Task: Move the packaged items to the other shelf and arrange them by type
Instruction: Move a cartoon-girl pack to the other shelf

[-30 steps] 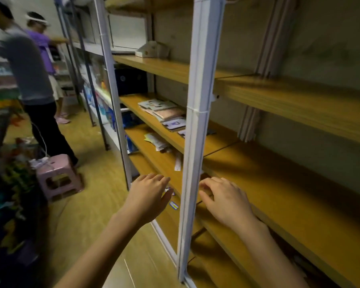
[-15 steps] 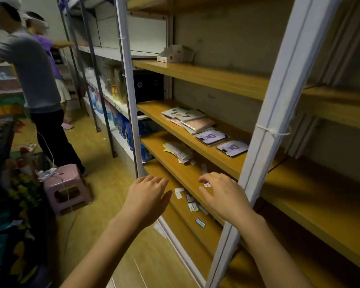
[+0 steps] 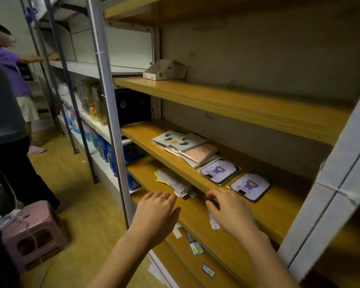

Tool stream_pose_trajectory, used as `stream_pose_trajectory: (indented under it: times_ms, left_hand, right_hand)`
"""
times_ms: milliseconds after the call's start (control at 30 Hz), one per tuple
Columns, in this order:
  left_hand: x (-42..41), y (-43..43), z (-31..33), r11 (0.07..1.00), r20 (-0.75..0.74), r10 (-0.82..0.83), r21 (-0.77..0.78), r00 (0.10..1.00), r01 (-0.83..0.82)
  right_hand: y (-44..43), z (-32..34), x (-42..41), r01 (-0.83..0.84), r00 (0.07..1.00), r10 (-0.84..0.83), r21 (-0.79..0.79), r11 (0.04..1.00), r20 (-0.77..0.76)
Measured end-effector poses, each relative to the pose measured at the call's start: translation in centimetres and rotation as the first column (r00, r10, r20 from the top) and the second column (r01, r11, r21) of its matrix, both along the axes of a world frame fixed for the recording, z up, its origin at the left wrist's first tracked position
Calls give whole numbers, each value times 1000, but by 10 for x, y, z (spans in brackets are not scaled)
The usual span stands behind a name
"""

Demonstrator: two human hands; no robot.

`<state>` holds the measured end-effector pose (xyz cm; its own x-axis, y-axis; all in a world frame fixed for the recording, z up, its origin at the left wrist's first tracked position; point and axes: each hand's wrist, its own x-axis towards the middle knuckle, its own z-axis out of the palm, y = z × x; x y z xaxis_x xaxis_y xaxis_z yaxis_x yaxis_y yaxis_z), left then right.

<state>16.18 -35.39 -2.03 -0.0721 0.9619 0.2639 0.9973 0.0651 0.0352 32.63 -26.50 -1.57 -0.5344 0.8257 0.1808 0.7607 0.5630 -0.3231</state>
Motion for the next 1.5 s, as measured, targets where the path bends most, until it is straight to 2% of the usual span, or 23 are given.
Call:
stream_pose_trajectory:
  times_ms: [233,367,467,567,733,900,1067,1200,1267,1367,1500]
  left_hand:
    - [-30,76,-5,993,-3,-103,50,995,103]
    - [-28,121,-8,979,-32,-196,53,980,198]
    - [-22,155,-5,953,-56,-295,53,954,298]
    - [-15,183,-1,923,-53,-374,71,926,377]
    - [-14,223,4,825,-18,-565,26,825,565]
    - [-26,252,6,742,-2,-670,43,742,669]
    - [-50,269,1,698,31,-716,34,697,716]
    - [-62,277,4,675,53,-738,37,673,737]
    - [-65,278,5,650,61,-759,39,648,759]
    - [-68,279,3,608,68,-793,32,605,794]
    - [-64,275,3,518,93,-853,42,513,854]
  right_hand:
    - [67,-5,-14,201,979,-202,-9,979,-9]
    - [90,-8,-2,387,921,-388,29,922,47]
    - [102,-8,9,578,814,-575,-25,815,88]
    - [108,-13,18,742,670,-733,-138,656,114]
    - [124,-22,7,873,473,-868,-216,437,153]
    - [147,-30,-14,916,364,-902,-263,302,232]
    - [157,-31,-15,907,331,-916,-345,242,228]
    - [159,-37,-16,862,290,-948,-466,198,133]
    - [157,-37,-20,834,278,-960,-506,219,42]
    - [145,-35,-25,793,178,-974,-567,225,-137]
    - [97,-30,-34,710,104,-940,-638,299,-324]
